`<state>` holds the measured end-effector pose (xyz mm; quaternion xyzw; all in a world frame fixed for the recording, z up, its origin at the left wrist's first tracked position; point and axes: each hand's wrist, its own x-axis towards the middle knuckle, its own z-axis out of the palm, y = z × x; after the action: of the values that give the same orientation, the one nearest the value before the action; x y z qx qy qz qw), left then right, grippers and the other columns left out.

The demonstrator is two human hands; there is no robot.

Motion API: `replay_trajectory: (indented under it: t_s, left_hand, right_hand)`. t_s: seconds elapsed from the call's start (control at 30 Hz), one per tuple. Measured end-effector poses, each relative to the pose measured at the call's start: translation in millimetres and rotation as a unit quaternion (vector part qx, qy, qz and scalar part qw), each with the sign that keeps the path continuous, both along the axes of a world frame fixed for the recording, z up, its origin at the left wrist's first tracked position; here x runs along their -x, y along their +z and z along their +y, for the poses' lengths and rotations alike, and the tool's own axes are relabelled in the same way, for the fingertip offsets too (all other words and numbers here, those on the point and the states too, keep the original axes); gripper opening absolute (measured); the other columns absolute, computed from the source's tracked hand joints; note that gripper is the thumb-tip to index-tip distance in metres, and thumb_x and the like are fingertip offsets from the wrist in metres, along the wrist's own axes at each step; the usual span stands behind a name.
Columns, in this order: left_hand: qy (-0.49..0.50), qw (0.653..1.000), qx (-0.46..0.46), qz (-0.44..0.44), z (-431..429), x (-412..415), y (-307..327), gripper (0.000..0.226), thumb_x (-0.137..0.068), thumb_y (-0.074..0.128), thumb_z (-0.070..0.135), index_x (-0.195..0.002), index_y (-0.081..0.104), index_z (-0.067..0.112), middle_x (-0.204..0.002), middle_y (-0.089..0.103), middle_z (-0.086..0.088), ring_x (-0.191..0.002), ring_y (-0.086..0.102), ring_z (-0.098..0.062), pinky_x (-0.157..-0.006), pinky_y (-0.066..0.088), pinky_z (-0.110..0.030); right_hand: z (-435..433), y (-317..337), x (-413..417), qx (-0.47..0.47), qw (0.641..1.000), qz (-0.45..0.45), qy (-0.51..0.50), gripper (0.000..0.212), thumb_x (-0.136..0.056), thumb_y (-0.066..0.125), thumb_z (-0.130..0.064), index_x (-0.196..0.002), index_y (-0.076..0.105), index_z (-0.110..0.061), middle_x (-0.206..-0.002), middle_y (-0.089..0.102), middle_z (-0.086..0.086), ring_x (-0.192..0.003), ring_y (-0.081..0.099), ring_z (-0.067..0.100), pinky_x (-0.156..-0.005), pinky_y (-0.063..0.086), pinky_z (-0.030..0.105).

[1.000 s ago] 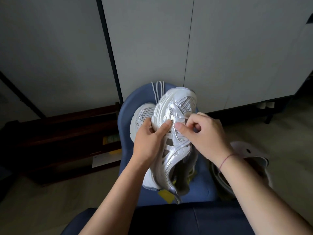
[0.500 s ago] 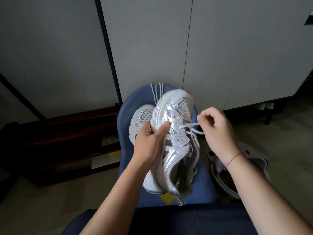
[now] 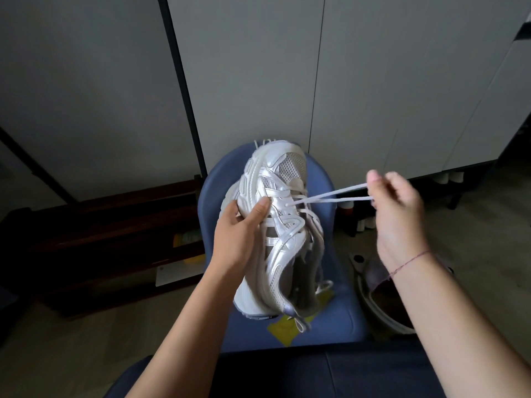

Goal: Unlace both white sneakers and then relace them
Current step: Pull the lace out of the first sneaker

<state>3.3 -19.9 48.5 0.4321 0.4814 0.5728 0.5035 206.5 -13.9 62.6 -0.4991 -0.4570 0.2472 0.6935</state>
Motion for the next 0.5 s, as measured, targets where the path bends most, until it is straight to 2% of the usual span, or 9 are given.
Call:
replay_trajectory:
  t_s: [0.03,0.07,0.13,0.2,0.27,0.33,0.43,0.5]
  left_hand:
    - [0.005,1.0,0.001,0.008,0.9,0.6,-0.8,0.027,-0.088,0.07,0.028,-0.111,0.066,0.014,-0.098,0.076,-0.001,-0.089,0.073,-0.018,-0.077,0.057,-0.032]
    - [0.006,1.0,0.002,0.018,1.7,0.2,-1.9,0.028,-0.087,0.071,0.029,-0.111,0.066,0.015,-0.098,0.076,0.0,-0.09,0.073,-0.018,-0.08,0.057,-0.034]
    - [0.006,0.999,0.002,0.032,2.0,-1.7,-3.2,0.027,-0.086,0.072,0.032,-0.11,0.066,0.018,-0.098,0.076,0.001,-0.091,0.073,-0.017,-0.086,0.057,-0.038]
    - [0.007,0.999,0.002,0.035,2.2,-2.8,-3.0,0.026,-0.086,0.072,0.032,-0.108,0.067,0.021,-0.098,0.076,0.002,-0.092,0.072,-0.017,-0.089,0.056,-0.041]
    - [0.003,1.0,0.001,0.028,1.6,-3.9,-2.4,0.024,-0.086,0.072,0.031,-0.108,0.067,0.02,-0.098,0.076,0.001,-0.092,0.073,-0.018,-0.09,0.056,-0.043]
    - [-0.004,1.0,0.0,0.031,0.4,-5.3,-3.1,0.025,-0.086,0.073,0.031,-0.107,0.067,0.02,-0.097,0.076,0.0,-0.091,0.073,-0.019,-0.091,0.055,-0.045]
    - [-0.014,0.999,-0.002,0.045,-1.8,-6.9,-4.1,0.028,-0.084,0.074,0.035,-0.106,0.067,0.02,-0.096,0.076,0.0,-0.091,0.073,-0.019,-0.092,0.055,-0.048]
    - [-0.018,0.999,-0.001,0.037,-2.1,-6.3,-3.6,0.027,-0.086,0.072,0.032,-0.109,0.067,0.019,-0.098,0.076,0.0,-0.092,0.073,-0.02,-0.092,0.055,-0.047]
  right_hand:
    - [1.9,-2.5,-5.4,0.016,1.0,0.006,-0.006,0.04,-0.092,0.057,-0.027,-0.058,0.036,-0.02,-0.051,0.032,-0.012,-0.053,0.026,0.003,-0.05,0.024,0.022]
    - [3.4,-5.4,-7.7,0.038,0.998,-0.038,-0.014,0.038,-0.093,0.057,-0.025,-0.059,0.038,-0.019,-0.052,0.035,-0.011,-0.053,0.029,0.004,-0.05,0.027,0.023]
    - [5.7,-11.6,-5.0,0.061,0.982,-0.176,-0.03,0.023,-0.09,0.059,-0.024,-0.07,0.049,-0.019,-0.066,0.049,-0.005,-0.061,0.044,0.01,-0.059,0.038,0.026]
    - [3.6,-11.1,6.0,0.018,0.964,-0.266,-0.022,0.012,-0.085,0.058,-0.032,-0.08,0.055,-0.022,-0.079,0.056,-0.001,-0.072,0.052,0.014,-0.071,0.045,0.032]
    - [0.7,-11.1,19.2,-0.029,0.932,-0.36,0.003,0.021,-0.085,0.052,-0.043,-0.077,0.056,-0.024,-0.079,0.056,-0.006,-0.076,0.054,0.017,-0.073,0.044,0.038]
    - [-2.4,-11.6,30.7,-0.05,0.9,-0.433,0.002,0.028,-0.084,0.05,-0.051,-0.073,0.052,-0.025,-0.075,0.05,-0.011,-0.075,0.05,0.016,-0.072,0.039,0.037]
    - [-2.6,-11.2,36.4,-0.068,0.884,-0.462,-0.001,0.03,-0.085,0.047,-0.049,-0.068,0.045,-0.024,-0.067,0.043,-0.013,-0.071,0.046,0.015,-0.07,0.032,0.034]
    - [-1.7,-9.0,34.2,-0.088,0.906,-0.413,0.021,0.027,-0.087,0.049,-0.04,-0.067,0.042,-0.024,-0.064,0.042,-0.013,-0.066,0.045,0.015,-0.067,0.038,0.039]
